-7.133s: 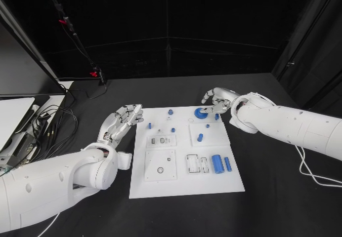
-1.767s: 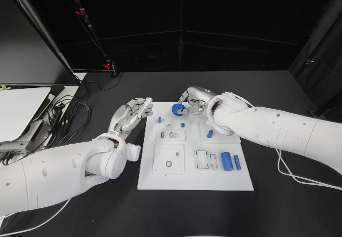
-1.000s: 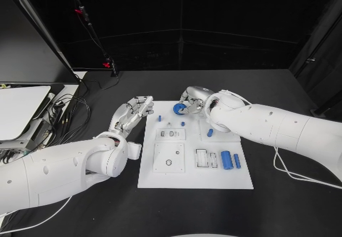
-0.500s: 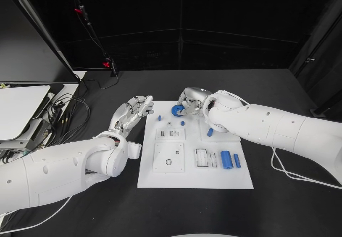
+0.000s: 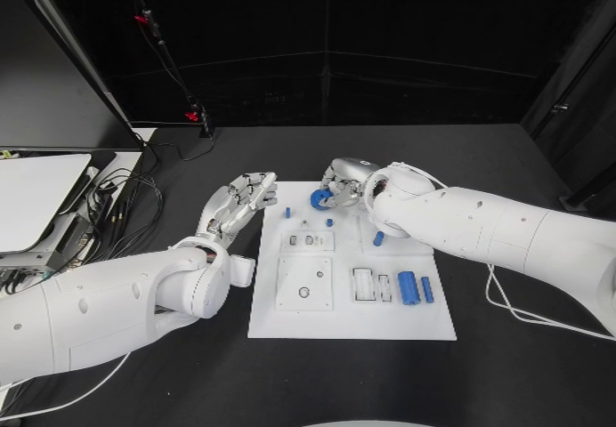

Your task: Assemble the parts on the task board

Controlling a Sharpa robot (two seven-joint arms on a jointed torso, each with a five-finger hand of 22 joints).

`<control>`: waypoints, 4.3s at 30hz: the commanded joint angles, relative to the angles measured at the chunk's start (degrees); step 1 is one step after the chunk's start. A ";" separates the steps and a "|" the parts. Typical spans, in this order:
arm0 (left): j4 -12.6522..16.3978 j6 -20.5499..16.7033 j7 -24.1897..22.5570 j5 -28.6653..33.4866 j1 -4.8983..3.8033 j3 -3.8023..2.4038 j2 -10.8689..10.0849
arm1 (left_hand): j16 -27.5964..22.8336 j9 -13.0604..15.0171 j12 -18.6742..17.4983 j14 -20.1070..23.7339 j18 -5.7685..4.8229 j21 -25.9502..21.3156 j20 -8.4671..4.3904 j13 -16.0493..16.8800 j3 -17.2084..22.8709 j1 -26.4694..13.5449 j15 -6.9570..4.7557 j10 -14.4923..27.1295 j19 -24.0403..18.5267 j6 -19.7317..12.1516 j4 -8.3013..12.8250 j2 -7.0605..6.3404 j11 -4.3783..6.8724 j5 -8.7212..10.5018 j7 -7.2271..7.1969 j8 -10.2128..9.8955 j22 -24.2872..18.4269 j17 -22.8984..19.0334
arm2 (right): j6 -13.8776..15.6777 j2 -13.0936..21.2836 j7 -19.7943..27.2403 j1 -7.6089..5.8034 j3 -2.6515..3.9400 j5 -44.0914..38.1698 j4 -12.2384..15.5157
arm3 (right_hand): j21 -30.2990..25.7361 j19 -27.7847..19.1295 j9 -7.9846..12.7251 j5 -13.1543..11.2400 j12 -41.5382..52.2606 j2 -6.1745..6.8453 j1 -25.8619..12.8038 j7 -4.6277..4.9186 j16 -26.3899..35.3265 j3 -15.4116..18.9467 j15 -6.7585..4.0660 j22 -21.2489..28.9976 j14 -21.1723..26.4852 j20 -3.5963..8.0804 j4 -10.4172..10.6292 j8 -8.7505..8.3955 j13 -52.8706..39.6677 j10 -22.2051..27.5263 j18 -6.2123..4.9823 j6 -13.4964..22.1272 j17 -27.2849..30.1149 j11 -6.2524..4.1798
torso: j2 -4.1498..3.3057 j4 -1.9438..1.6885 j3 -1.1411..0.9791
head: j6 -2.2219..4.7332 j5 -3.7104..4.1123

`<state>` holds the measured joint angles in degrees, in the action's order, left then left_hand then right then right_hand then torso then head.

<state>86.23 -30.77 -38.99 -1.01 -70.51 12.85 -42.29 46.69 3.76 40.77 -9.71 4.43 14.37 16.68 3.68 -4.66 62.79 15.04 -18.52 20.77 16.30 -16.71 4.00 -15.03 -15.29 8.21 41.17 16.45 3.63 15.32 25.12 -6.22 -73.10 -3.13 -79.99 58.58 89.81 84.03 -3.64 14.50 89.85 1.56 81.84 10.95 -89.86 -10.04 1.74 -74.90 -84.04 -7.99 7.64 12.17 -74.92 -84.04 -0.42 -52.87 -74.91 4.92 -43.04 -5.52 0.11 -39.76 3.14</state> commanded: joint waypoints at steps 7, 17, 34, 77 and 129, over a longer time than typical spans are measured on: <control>0.38 0.44 -12.99 -0.36 -0.09 -0.06 0.08 | -0.21 0.01 -0.21 -0.46 0.71 0.17 -0.03 0.00 -0.23 0.53 -0.09 -0.35 -0.41 0.40 -0.01 0.19 0.05 -0.33 8.76 -0.18 -0.07 0.06 | -1.78 -0.26 -2.15 0.12 0.01 -0.57 -0.38 | 0.19 5.97 -0.03 -0.24 0.15 -0.05 -0.03 -2.55 -0.14 -0.53 -0.55 -15.10 -5.96 0.40 -0.05 -0.68 -15.08 -5.96 0.42 -1.85 -15.09 -0.15 | -0.03 0.04 -0.01 | -0.09 0.10; 0.36 0.44 -12.91 -0.36 -0.09 -0.06 0.04 | -0.21 0.01 -0.21 -0.46 0.71 0.17 -0.03 0.00 -0.23 0.53 -0.09 -0.35 -0.41 0.40 -0.01 0.19 0.05 -0.33 8.76 -0.18 -0.07 0.06 | -2.70 -0.49 -2.57 0.17 0.01 -0.59 -0.53 | 0.19 5.97 -0.04 -1.48 0.15 0.58 -0.71 -3.14 -0.14 -0.56 -0.86 -15.10 -5.96 0.68 -0.19 -3.43 -15.08 -5.96 0.42 0.62 -15.09 -0.65 | -0.03 0.02 -0.03 | -0.18 0.20; 0.24 0.49 -12.77 -0.36 -0.09 -0.06 0.01 | -0.21 0.01 -0.21 -0.46 0.71 0.17 -0.03 0.00 -0.23 0.53 -0.09 -0.35 -0.41 0.40 -0.01 0.19 0.05 -0.33 8.76 -0.18 -0.07 0.06 | -4.34 -0.58 -2.05 0.22 0.00 -0.67 -0.45 | 0.19 5.97 -0.28 -6.88 0.15 2.02 -1.68 -5.01 -0.14 0.84 -2.64 -15.10 -5.96 2.27 -0.85 -7.15 -15.08 -5.96 0.42 5.38 -15.09 -2.92 | 0.00 0.00 -0.01 | -0.27 0.23; -1.41 0.73 -12.86 -0.35 -0.07 -0.04 -0.16 | -0.19 0.01 -0.19 -0.57 0.73 0.28 -0.04 0.01 -0.40 0.73 -0.10 -0.46 -0.33 0.50 0.02 0.33 0.06 -0.39 8.76 -0.21 -0.01 0.06 | 10.38 26.97 16.56 0.21 -0.15 25.69 14.07 | 0.19 5.97 -0.88 -9.78 0.15 1.38 -2.93 -4.87 -0.14 4.78 -3.38 -15.10 -5.96 3.26 2.37 -6.47 -15.08 -5.96 0.42 3.75 -15.09 -3.29 | -0.03 0.08 -0.11 | 1.62 6.97; -1.08 0.94 -12.41 -0.35 -0.07 -0.04 -0.50 | -0.16 0.02 -0.17 -0.66 0.74 0.22 -0.03 0.01 -0.52 0.87 -0.12 -0.56 -0.47 0.60 0.00 0.45 0.07 -0.42 8.75 -0.23 -0.13 0.06 | 4.78 25.41 10.69 3.75 -0.16 15.52 7.96 | 0.19 5.97 -0.62 -9.51 0.15 0.75 -0.02 -5.32 -0.14 4.54 -3.52 -15.10 -5.96 3.29 1.56 -6.83 -15.08 -5.96 0.42 3.29 -15.09 -3.60 | -0.06 -0.04 -0.03 | 0.96 7.03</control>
<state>85.03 -30.48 -39.01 -1.01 -70.49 12.86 -42.84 46.69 3.76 40.77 -9.91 4.43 14.37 16.68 3.68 -4.98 63.08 14.83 -18.73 20.77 16.71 -16.70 4.30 -14.82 -15.54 8.22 41.17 16.41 3.63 19.73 50.61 4.70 -69.27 -3.32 -63.90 66.52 89.81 83.82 -4.36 4.73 89.86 2.46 81.21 5.72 -89.86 -5.41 -2.06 -74.94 -84.14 -4.51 9.38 5.54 -74.92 -84.04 -0.42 -49.25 -74.91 1.44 -43.09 -5.61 0.08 -38.78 10.13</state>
